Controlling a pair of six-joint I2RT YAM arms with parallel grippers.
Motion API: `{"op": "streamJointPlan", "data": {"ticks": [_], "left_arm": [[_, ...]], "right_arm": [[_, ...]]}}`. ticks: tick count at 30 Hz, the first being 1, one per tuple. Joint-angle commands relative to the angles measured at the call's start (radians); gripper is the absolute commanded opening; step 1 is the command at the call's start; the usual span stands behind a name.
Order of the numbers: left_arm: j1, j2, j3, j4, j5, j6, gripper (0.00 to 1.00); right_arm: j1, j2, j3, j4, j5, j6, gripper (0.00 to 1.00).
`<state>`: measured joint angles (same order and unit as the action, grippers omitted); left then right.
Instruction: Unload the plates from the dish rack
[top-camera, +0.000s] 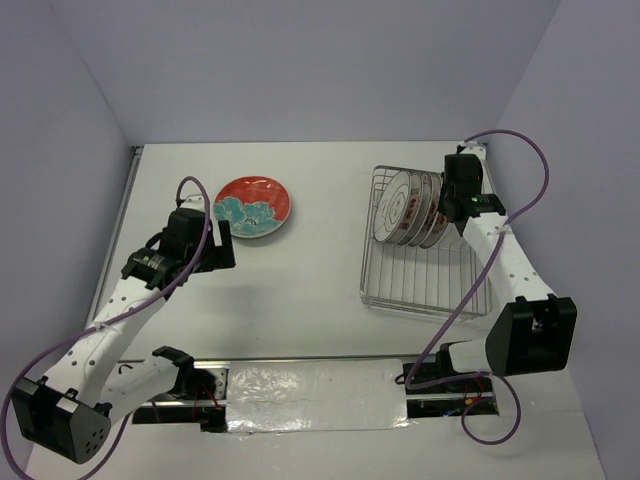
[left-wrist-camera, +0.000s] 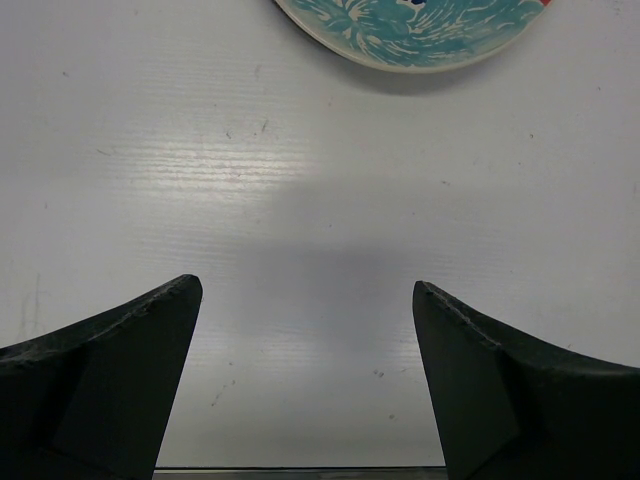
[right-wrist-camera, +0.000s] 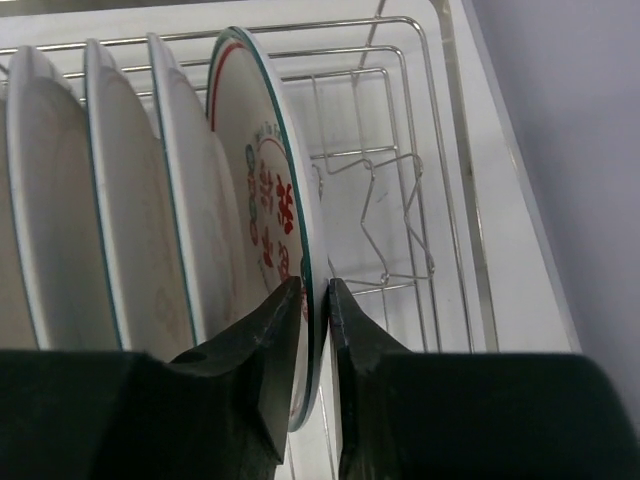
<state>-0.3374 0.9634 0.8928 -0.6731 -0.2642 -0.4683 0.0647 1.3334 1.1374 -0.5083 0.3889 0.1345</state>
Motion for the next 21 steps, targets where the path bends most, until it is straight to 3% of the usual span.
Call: {"op": "streamJointPlan", "data": {"ticks": [1, 2, 10, 21], "left_arm": [[-0.005, -0.015, 0.012, 0.03, 0.01, 0.026, 0.99], [-0.006, -0.015, 0.012, 0.03, 0.01, 0.028, 1.0], [-0.006, -0.022, 0.012, 0.027, 0.002, 0.025, 1.0], [-0.006, -0.02, 0.012, 0.026, -0.004, 0.02, 1.0]], "right_arm": [[-0.005, 0.003, 0.001, 0.05, 0.057, 0.005, 0.24], [-0.003, -0.005, 0.004, 0.045, 0.068, 0.008, 0.18], [0.015, -0.049, 0.061, 0.002, 0.162, -0.015, 0.01], [0.061, -0.06, 0.294, -0.176, 0.335, -0.045, 0.0]]}}
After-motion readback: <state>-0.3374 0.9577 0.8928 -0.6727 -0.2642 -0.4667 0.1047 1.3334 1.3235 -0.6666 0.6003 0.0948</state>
